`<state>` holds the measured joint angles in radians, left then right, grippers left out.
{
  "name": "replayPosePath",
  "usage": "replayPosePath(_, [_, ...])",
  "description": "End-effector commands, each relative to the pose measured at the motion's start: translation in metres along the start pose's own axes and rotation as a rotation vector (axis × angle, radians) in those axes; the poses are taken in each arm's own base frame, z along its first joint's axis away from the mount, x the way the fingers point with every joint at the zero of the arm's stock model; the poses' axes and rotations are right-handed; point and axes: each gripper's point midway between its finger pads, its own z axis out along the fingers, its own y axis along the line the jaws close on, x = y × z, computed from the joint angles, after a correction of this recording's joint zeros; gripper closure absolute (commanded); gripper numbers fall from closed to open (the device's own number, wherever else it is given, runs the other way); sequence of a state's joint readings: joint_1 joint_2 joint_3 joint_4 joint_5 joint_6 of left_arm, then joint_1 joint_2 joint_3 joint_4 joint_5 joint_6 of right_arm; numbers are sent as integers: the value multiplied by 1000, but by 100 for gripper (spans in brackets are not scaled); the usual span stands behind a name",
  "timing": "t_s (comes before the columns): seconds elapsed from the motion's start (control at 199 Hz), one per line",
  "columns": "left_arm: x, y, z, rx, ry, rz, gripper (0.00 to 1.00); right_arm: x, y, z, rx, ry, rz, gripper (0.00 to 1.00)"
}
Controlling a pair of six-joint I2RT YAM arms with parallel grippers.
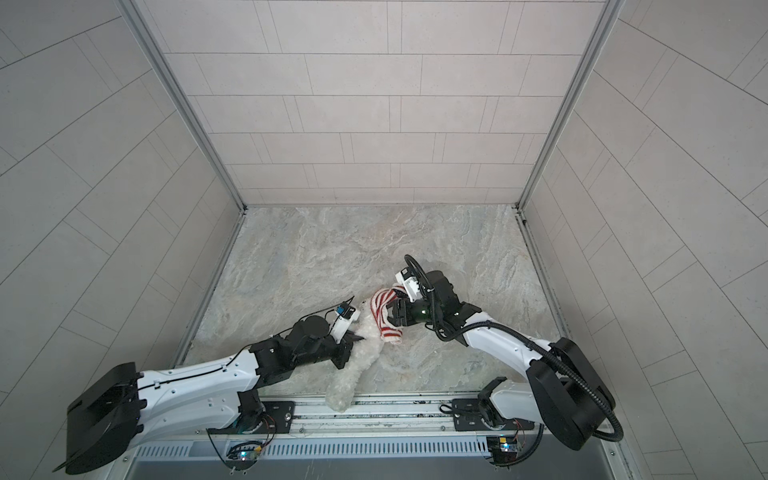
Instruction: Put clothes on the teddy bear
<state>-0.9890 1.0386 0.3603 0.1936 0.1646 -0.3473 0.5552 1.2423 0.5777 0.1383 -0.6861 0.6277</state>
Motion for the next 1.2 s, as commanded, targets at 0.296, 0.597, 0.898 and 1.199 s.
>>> replayPosePath(0.296, [-28, -17, -10, 67, -115, 27, 100, -20, 54, -29, -133, -126, -166, 66])
replayPosePath(0.597, [-30, -13, -13, 40, -114, 19, 99, -21, 59, -34, -132, -144, -193, 89])
replayPosePath(0.898, [-27, -4, -21, -13, -89, -49, 56, -43, 48, -49, 15, -178, -366, 100])
replayPosePath(1.199, [-49, -7, -62, 6, -152, -153, 48, -71, 64, -65, 87, -256, -706, 100])
